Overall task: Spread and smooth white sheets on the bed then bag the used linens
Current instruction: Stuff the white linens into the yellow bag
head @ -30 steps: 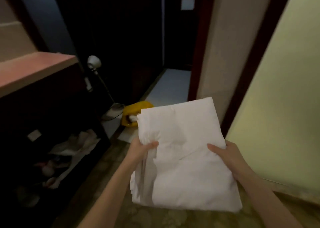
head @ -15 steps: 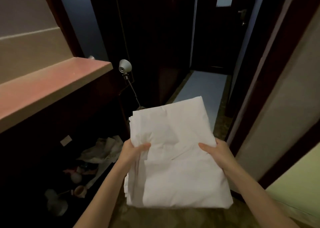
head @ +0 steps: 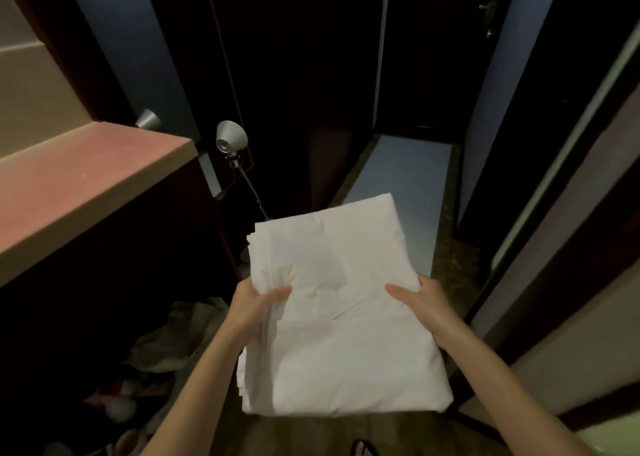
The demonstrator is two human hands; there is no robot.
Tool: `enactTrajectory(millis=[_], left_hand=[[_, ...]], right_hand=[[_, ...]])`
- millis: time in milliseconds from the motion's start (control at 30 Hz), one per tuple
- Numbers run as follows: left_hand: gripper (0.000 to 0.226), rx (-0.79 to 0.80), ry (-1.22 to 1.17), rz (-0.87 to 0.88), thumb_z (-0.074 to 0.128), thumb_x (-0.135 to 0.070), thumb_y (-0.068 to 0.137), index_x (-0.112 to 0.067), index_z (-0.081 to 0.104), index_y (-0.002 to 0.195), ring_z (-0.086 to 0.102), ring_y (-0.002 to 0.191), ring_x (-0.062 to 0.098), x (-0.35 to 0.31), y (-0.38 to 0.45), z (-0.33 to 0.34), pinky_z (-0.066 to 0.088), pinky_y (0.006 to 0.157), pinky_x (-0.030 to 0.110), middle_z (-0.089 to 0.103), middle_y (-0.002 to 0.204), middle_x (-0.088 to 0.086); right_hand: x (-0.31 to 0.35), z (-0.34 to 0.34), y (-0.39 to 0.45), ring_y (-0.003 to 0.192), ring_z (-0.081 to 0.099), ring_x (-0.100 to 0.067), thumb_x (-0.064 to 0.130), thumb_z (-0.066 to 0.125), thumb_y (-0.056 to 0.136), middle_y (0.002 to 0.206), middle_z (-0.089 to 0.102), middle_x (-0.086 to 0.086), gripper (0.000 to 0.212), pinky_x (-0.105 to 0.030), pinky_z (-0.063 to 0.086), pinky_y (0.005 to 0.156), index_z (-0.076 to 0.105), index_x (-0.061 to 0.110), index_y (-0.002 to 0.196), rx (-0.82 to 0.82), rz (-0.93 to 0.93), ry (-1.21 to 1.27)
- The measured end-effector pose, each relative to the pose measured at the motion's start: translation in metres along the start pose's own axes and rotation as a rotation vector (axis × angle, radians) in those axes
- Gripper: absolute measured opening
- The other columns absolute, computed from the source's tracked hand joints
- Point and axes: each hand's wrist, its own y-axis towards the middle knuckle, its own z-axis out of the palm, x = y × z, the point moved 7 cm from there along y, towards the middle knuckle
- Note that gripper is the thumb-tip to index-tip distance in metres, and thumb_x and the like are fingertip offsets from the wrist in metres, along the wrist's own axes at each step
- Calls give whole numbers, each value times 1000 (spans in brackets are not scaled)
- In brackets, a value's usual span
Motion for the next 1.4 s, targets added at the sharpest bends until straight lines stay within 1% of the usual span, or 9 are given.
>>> enactTrajectory(millis=[267,500,667,833,933,1000,1200,1300,1400], left_hand=[[17,-46,-8,-22,74,-8,83,-14,68,98,69,79,17,-23,137,11,52,61,24,71,87,2],[17,-22,2,-79,74,-7,82,-19,67,92,70,73,11,-19,256,13,51,55,18,72,85,-2],[21,89,35,-95,75,-11,82,-28,66,90,72,81,13,-23,361,33,55,65,25,74,84,-8],[18,206,61,-138,74,-11,84,-24,67,94,71,88,20,-36,459,60,57,79,38,73,95,1],[24,229,70,-109,73,-10,85,-27,61,96,65,84,6,-45,498,85,51,74,26,68,91,-11],[27,236,62,-118,73,-9,84,-30,60,95,64,85,4,-45,519,100,47,73,23,66,91,-14],[22,189,68,-186,73,-9,84,-25,61,93,64,80,5,8,588,143,48,65,20,67,88,-10],[28,185,89,-265,74,-14,83,-16,62,108,64,85,13,59,620,165,49,72,27,67,96,-3],[26,185,119,-311,75,-15,83,-14,62,106,63,83,11,110,654,184,48,65,25,67,90,-6]], right_hand=[[42,30,146,99,65,-30,14,70,86,109,68,-12,34,-47,52,94,62,4,118,41,14,-31],[58,66,251,84,64,-21,11,69,87,101,67,-10,28,-37,53,85,63,3,114,25,69,-51],[65,80,328,92,65,-27,10,68,88,106,68,-13,28,-44,52,91,64,2,114,-81,110,-28],[75,81,398,90,67,-27,13,68,88,104,69,-12,26,-41,54,87,65,4,112,-170,164,18],[75,76,434,78,63,-11,17,67,89,91,67,2,17,-28,53,72,62,12,105,-194,164,8],[73,71,457,77,61,-9,16,66,90,91,64,3,18,-25,48,72,62,12,107,-202,177,11],[25,68,544,96,64,-27,6,66,88,105,67,-13,27,-36,50,87,64,0,115,-224,205,63],[-20,76,583,98,65,-27,4,67,87,100,66,-9,28,-35,50,88,65,-1,115,-264,224,49],[-77,83,619,97,65,-28,2,66,87,98,66,-9,27,-33,50,83,65,-2,114,-285,258,60]])
